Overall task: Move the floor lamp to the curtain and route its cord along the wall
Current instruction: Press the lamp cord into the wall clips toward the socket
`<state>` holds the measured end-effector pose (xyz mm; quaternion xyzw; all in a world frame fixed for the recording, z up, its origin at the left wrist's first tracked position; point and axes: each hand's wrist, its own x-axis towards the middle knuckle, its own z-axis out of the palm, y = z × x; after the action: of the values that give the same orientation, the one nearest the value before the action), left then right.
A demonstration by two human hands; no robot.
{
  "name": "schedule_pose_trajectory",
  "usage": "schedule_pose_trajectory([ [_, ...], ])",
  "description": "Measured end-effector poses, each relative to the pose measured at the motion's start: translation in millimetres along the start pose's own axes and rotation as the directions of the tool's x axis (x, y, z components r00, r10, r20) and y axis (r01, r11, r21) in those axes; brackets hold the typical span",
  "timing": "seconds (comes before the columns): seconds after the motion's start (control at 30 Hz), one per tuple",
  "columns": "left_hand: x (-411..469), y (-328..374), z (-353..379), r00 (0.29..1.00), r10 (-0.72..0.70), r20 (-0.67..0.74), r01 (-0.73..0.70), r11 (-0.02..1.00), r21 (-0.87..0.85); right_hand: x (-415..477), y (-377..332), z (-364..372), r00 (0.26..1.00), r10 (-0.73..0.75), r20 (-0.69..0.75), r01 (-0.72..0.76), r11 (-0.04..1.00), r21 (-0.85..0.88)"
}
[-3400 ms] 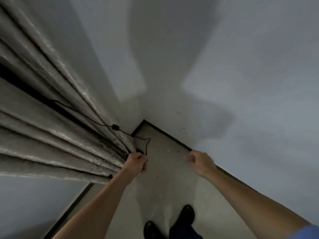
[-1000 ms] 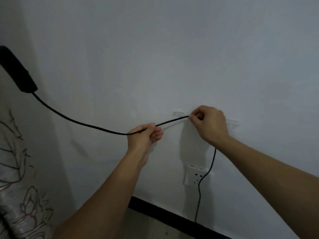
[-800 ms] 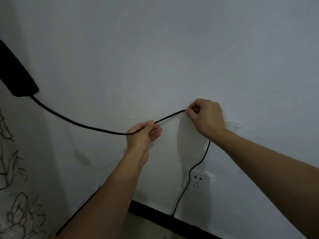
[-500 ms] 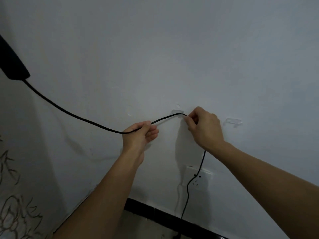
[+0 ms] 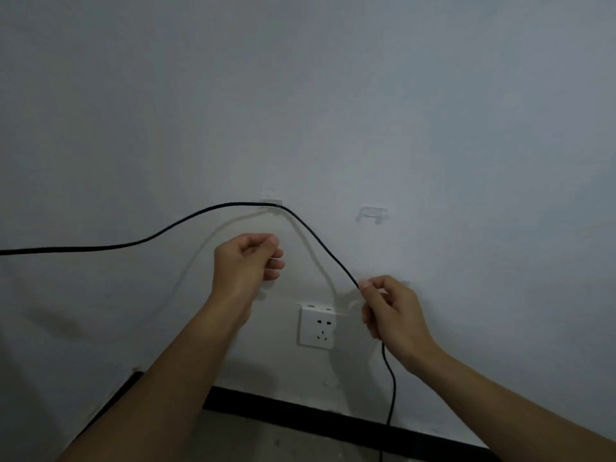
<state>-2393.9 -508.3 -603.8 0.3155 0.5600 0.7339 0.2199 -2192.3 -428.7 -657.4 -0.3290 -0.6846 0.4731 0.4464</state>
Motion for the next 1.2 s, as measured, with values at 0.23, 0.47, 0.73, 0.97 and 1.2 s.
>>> schedule_pose_trajectory([
  [0.23,-17,-3,53,0.893,0.373,0.253,-0.445,0.817,0.366,15,-26,-37,0.994,-0.089,-0.066,0.089,0.996,-0.011],
  [0.47,-24,-18,65,0.843,0.467,0.268,-0.512,0.541,0.667,26,-50,-64,0.998,-0.048,0.043,0.049,0.998,-0.034],
  [0.73,-22,-4,86,0.903,0.429,0.034,-0.352,0.692,0.631,51,-77,-78,0.924,-0.329,-0.195,0.296,0.938,-0.18],
  [0.97,-18,-1,93,0.978,0.194,-0.074,-0.152,0.912,0.38,66,-87,-55,0.865,-0.412,-0.286,0.341,0.902,-0.266],
  [1.2,-16,-4,92,0.981,0.186,-0.054,-0.155,0.923,0.353,58,-66,-58,0.846,-0.419,-0.329,0.302,0.886,-0.352],
])
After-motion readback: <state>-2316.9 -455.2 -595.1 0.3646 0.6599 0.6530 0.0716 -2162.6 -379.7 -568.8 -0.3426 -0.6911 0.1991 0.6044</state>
